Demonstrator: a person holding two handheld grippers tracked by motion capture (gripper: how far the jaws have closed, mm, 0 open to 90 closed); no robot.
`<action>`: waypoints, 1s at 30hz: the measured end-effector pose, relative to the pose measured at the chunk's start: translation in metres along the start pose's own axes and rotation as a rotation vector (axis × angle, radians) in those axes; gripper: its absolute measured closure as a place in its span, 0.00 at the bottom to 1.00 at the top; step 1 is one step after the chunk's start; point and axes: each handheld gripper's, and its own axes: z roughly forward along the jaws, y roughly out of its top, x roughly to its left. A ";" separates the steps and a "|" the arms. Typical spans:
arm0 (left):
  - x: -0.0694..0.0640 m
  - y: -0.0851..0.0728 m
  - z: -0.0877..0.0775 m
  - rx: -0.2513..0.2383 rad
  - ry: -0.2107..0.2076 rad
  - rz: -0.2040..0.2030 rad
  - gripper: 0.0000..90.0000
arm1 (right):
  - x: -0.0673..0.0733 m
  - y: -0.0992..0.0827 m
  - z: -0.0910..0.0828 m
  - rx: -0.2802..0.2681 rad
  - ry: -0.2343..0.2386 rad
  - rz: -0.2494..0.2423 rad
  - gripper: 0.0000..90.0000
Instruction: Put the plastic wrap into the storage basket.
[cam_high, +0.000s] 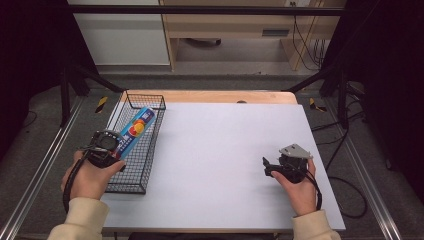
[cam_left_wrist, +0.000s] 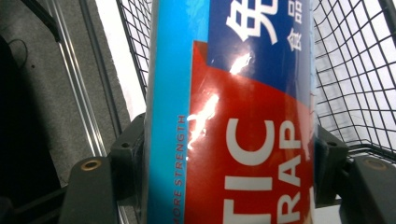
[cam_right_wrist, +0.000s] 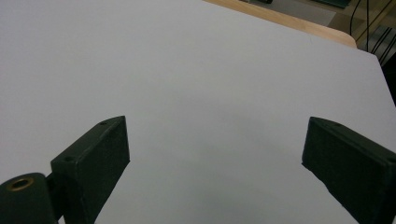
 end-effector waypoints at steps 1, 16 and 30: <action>0.000 0.000 0.001 0.007 0.001 0.004 0.35 | 0.000 0.000 0.000 0.002 0.001 -0.001 0.08; 0.002 0.002 0.012 0.070 -0.019 -0.001 0.35 | 0.001 0.000 0.001 0.010 0.008 -0.002 0.08; -0.002 0.005 0.015 0.100 -0.017 0.012 0.35 | 0.001 0.000 0.001 0.010 0.010 -0.001 0.09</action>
